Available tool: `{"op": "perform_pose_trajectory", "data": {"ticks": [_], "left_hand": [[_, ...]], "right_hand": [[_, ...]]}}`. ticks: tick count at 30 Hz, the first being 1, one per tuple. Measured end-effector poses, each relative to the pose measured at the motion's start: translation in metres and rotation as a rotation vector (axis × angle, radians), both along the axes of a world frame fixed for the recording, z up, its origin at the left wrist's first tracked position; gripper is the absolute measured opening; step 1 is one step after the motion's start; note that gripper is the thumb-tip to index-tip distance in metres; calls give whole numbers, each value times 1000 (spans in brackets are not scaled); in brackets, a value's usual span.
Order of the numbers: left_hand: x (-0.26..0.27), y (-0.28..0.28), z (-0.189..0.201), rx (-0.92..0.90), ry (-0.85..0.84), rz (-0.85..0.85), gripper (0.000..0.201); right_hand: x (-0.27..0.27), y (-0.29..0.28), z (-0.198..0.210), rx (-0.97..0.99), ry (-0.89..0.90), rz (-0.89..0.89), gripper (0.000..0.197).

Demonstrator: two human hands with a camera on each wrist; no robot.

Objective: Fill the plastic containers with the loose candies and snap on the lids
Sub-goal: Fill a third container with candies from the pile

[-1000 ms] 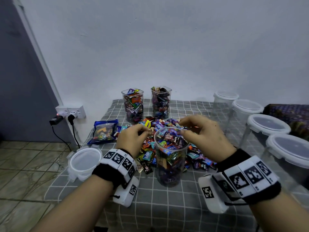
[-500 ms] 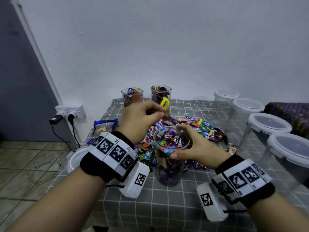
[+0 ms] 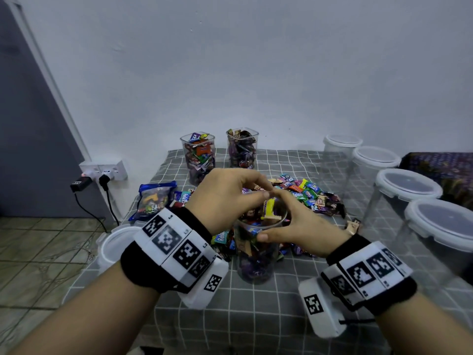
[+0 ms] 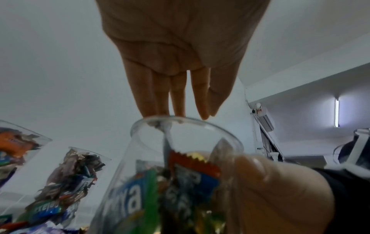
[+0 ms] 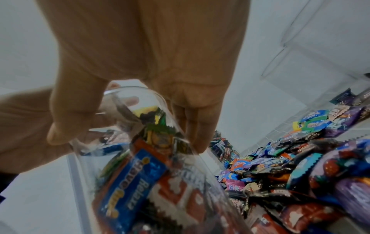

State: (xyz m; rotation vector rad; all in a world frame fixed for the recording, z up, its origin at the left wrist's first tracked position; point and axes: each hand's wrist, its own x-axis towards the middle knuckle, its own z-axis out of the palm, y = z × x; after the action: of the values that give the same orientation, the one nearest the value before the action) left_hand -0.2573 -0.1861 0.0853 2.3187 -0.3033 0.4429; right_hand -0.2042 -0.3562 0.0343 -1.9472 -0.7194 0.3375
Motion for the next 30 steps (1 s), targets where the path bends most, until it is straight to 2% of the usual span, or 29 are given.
{"op": "perform_pose_trajectory", "data": {"ticks": [3,6,11,14,18,21,23,26,30], "left_hand": [[2,2,5,7,-23,56,9],[4,2,6,87,-1,112,10],[0,-13,6,362,168,10,16],[0,-20,4,454,179,-27,18],[-1,-18,1,271,66,-9,21],[0,-8,2,85,-28,55,19],[3,2,1,-25,-57,101,17],[9,21,-1,-79,-22,178,16],[15,41,-10,-113,130,236,10]], "right_hand": [[0,-1,-1,-24,-19,-11,100],[0,0,-3,-26,-8,-12,102],[0,1,-6,32,26,1,99],[1,1,-9,57,28,3,99],[1,1,-9,57,29,10,82],[3,-2,-7,-10,20,10,88],[5,-5,-8,-107,10,26,101],[7,-9,-9,-249,-57,59,116],[16,-11,-8,-484,-209,15,114]]}}
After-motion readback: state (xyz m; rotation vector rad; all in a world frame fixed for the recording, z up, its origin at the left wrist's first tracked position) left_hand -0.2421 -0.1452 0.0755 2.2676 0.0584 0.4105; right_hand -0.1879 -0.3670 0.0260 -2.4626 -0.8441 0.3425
